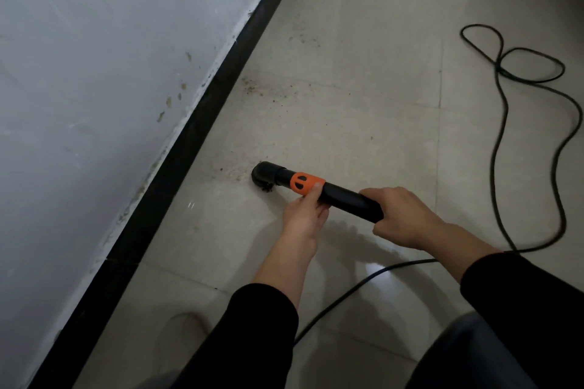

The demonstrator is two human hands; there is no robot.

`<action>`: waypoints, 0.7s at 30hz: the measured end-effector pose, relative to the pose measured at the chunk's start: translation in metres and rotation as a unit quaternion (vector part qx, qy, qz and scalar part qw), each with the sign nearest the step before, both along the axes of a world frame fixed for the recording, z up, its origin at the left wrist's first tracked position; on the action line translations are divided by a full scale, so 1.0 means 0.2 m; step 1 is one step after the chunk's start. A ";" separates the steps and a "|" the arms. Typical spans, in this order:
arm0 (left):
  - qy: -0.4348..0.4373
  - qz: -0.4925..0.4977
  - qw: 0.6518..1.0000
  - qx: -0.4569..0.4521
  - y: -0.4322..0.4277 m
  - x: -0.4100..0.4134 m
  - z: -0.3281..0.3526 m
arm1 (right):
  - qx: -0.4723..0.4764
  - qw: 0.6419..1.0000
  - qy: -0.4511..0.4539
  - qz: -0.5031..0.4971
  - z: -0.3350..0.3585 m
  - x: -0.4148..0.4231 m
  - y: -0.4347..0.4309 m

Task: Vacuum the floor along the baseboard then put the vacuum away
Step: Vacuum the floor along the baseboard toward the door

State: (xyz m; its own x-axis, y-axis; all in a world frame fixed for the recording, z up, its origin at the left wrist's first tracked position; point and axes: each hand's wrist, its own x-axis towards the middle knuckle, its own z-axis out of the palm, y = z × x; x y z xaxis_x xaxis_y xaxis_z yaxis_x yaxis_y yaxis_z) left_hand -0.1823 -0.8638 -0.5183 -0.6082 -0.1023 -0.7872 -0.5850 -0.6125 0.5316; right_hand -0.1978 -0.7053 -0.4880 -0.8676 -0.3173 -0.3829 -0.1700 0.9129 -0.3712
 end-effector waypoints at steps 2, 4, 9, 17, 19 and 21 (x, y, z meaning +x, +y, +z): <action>-0.001 0.003 1.000 0.001 -0.02 0.01 0.00 | -0.002 1.000 -0.004 0.005 0.00 0.00 -0.03; -0.003 0.009 1.000 0.001 -0.05 0.01 0.01 | -0.004 1.000 -0.004 0.012 -0.01 0.00 -0.05; -0.007 0.024 1.000 0.000 -0.12 0.01 0.01 | -0.010 1.000 -0.011 0.021 -0.02 -0.01 -0.13; -0.013 0.050 0.999 -0.007 -0.23 -0.01 0.00 | -0.025 0.999 -0.006 0.031 -0.06 -0.04 -0.25; -0.013 0.056 0.998 -0.010 -0.26 0.00 -0.01 | -0.029 0.999 -0.003 0.037 -0.07 -0.04 -0.28; -0.016 0.055 0.998 -0.018 -0.28 -0.01 0.00 | -0.031 0.999 0.000 0.041 -0.07 -0.05 -0.31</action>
State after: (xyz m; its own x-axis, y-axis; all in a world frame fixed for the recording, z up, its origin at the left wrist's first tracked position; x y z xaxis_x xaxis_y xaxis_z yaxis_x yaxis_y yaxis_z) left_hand -0.1834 -0.9197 -0.5178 -0.5661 -0.1967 -0.8005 -0.5320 -0.6546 0.5370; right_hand -0.2080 -0.7664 -0.5028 -0.8378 -0.4098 -0.3609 -0.2419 0.8711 -0.4274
